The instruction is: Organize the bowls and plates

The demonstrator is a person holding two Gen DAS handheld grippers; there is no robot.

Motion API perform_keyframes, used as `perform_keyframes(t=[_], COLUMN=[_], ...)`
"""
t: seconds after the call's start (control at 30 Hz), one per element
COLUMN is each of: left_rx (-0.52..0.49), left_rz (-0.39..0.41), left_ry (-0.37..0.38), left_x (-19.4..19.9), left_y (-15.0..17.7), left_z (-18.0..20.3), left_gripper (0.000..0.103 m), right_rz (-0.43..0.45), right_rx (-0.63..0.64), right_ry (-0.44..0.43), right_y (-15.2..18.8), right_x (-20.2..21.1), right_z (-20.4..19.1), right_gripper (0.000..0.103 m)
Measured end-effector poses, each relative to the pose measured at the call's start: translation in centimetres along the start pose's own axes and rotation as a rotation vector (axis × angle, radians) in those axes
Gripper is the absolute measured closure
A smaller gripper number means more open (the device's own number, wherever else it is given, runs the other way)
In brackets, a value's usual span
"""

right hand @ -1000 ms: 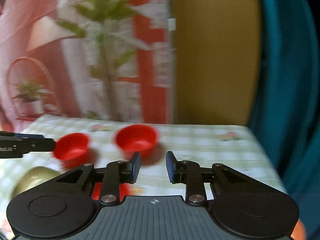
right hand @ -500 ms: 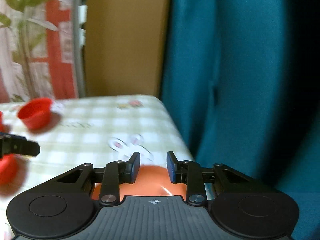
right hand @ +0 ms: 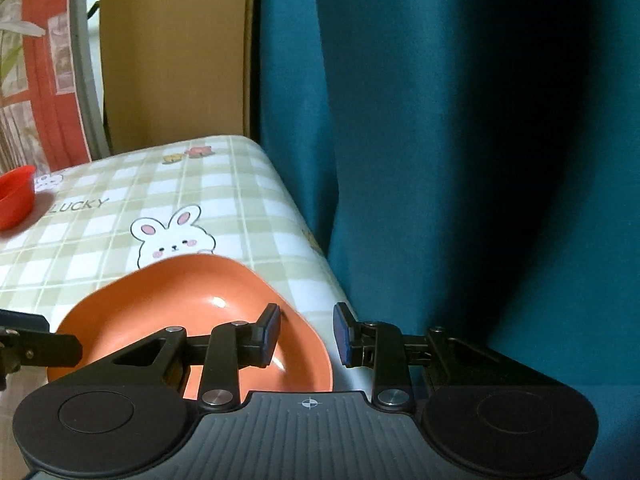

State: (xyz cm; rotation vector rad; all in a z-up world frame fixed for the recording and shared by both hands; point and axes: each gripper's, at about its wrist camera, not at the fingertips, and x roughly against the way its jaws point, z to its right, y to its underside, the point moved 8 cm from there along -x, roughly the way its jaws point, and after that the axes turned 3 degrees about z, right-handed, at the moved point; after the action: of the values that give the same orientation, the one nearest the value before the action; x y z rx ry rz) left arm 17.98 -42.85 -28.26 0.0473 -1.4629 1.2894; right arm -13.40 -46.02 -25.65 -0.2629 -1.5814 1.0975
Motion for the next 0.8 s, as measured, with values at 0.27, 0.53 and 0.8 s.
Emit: perform_keyframes(t=[0.27, 0.53, 0.8], left_rx=[-0.027, -0.025, 0.059], left_rz=[-0.005, -0.007, 0.001], left_ry=[0.017, 0.055, 0.013], left_x=[-1.0, -0.7, 0.3], left_y=[0.5, 1.3, 1.0], left_z=[1.2, 1.6, -1.2], left_gripper=[0.054, 0.072, 0.079], right_rz=[-0.028, -0.041, -0.055], right_rx=[-0.009, -0.019, -0.067], right_ry=[-0.008, -0.035, -0.124], right_y=[1.1, 0.9, 0.6], right_x=[0.1, 0.6, 1.5], right_z=[-0.3, -1.1, -3.1], right_gripper=[0.075, 0.076, 0.080])
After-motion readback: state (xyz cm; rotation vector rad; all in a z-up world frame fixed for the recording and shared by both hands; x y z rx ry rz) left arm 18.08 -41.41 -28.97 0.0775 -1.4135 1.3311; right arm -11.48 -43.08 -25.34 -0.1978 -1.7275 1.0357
